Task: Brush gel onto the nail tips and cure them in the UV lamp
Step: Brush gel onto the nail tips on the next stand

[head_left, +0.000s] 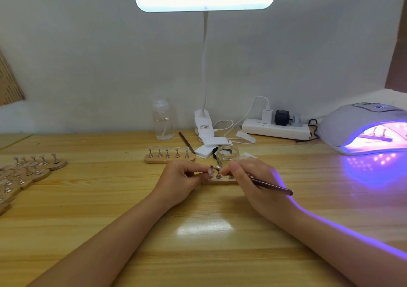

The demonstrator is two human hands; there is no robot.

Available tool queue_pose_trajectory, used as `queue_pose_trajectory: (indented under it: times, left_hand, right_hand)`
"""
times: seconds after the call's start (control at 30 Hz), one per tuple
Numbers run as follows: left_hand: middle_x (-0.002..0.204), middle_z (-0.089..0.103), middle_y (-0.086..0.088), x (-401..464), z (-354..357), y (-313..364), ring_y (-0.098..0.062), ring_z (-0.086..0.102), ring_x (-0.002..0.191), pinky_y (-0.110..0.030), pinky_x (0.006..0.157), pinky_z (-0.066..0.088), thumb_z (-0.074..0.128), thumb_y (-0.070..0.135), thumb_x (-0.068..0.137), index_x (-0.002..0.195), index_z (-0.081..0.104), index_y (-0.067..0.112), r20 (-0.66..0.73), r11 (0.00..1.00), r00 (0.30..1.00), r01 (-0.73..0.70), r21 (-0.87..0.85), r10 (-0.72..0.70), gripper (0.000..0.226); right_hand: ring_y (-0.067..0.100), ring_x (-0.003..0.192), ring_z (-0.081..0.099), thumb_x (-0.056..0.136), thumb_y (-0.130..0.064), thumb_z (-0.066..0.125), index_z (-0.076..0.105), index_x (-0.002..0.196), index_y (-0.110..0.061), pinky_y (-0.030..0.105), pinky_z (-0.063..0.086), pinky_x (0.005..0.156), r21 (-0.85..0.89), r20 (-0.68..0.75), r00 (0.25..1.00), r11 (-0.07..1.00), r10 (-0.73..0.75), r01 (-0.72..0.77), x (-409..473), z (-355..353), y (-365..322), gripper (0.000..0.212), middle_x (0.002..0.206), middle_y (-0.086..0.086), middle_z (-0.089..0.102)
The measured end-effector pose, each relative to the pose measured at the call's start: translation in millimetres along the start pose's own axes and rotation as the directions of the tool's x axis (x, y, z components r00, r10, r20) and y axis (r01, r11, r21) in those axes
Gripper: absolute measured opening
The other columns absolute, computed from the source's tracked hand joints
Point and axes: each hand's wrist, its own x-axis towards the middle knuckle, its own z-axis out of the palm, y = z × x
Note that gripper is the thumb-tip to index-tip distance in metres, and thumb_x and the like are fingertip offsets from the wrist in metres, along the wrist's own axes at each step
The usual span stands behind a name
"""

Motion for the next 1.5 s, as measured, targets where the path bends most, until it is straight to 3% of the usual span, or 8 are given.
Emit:
queue_pose_trajectory:
  times: [0.1,0.4,0.63,0.87,1.07,1.17,1.27,1.5]
  left_hand:
    - [0.075,0.069,0.011,0.5,-0.1,0.6,-0.042,0.058,0.073,-0.028,0.059,0.044,0.071,0.004,0.075,0.080,0.070,0.029,0.005,1.000,1.000,0.000,0.002,0.000,0.026]
    - [0.076,0.069,0.008,1.8,0.2,-2.4,-0.038,0.055,0.070,-0.025,0.058,0.041,0.071,0.005,0.076,0.085,0.074,0.016,0.020,0.998,1.000,-0.003,0.056,0.002,0.015]
    - [0.069,0.063,0.018,-0.1,-1.3,-1.0,-0.008,0.043,0.056,-0.012,0.055,0.036,0.070,0.005,0.076,0.084,0.074,0.016,0.032,0.997,0.999,0.013,0.076,-0.016,0.015]
    - [0.069,0.062,0.017,-0.4,-1.4,0.2,-0.010,0.044,0.058,-0.012,0.056,0.036,0.070,0.003,0.076,0.085,0.074,0.013,0.018,0.997,1.000,0.017,0.077,-0.018,0.014]
    - [0.073,0.067,0.014,-0.8,-0.9,2.1,-0.039,0.056,0.071,-0.023,0.058,0.041,0.072,0.005,0.074,0.082,0.074,0.020,-0.002,0.999,1.000,0.016,0.038,-0.016,0.017]
    - [0.076,0.072,0.002,-1.1,-1.3,5.0,-0.040,0.057,0.070,-0.028,0.057,0.042,0.073,0.007,0.074,0.079,0.072,0.028,-0.009,0.999,0.999,0.031,0.016,-0.031,0.022]
    - [0.076,0.072,-0.007,-1.0,-1.7,6.0,-0.041,0.057,0.071,-0.031,0.056,0.043,0.073,0.008,0.074,0.079,0.071,0.029,-0.008,0.999,0.999,0.034,0.013,-0.034,0.022]
    - [0.075,0.072,0.004,-0.7,-1.1,7.1,-0.031,0.054,0.064,-0.023,0.057,0.042,0.074,0.009,0.072,0.077,0.071,0.030,-0.033,0.998,0.998,0.057,0.000,-0.057,0.022]
  right_hand:
    - [-0.003,0.073,0.061,0.089,-0.044,0.040,0.072,0.074,-0.022,0.010,0.043,0.068,0.074,0.002,1.000,0.997,-0.008,0.008,-0.7,0.7,-0.7,0.042,0.070,-0.015,0.068]
    - [-0.003,0.072,0.059,0.090,-0.043,0.037,0.072,0.075,-0.022,0.014,0.043,0.069,0.005,-0.008,0.998,0.998,-0.060,0.060,-0.2,-0.2,-1.4,0.044,0.070,-0.018,0.065]
    - [-0.003,0.071,0.060,0.090,-0.041,0.037,0.071,0.072,-0.022,0.010,0.041,0.069,-0.005,0.005,0.997,0.997,-0.073,0.073,-0.1,0.2,-2.1,0.043,0.068,-0.015,0.066]
    - [-0.001,0.074,0.060,0.089,-0.044,0.036,0.072,0.075,-0.023,0.013,0.042,0.069,-0.008,0.001,0.999,0.999,-0.048,0.048,0.1,0.4,-0.8,0.043,0.071,-0.016,0.067]
    - [-0.001,0.077,0.060,0.089,-0.044,0.037,0.072,0.082,-0.024,0.020,0.046,0.071,-0.032,-0.025,0.998,0.998,-0.054,0.053,1.0,0.3,-0.9,0.041,0.075,-0.021,0.065]
    - [-0.003,0.071,0.061,0.090,-0.043,0.038,0.072,0.072,-0.020,0.010,0.042,0.067,0.055,-0.045,0.998,0.998,-0.037,0.040,-0.4,0.6,-1.0,0.045,0.069,-0.015,0.068]
    - [0.002,0.075,0.060,0.090,-0.043,0.035,0.072,0.082,-0.023,0.018,0.044,0.068,-0.011,-0.044,0.998,0.998,-0.055,0.055,1.3,-0.3,-1.0,0.042,0.073,-0.013,0.066]
    - [-0.002,0.071,0.061,0.089,-0.044,0.037,0.072,0.073,-0.021,0.014,0.045,0.067,0.081,-0.047,0.999,0.996,-0.020,0.024,-0.3,0.3,-0.6,0.045,0.069,-0.012,0.068]
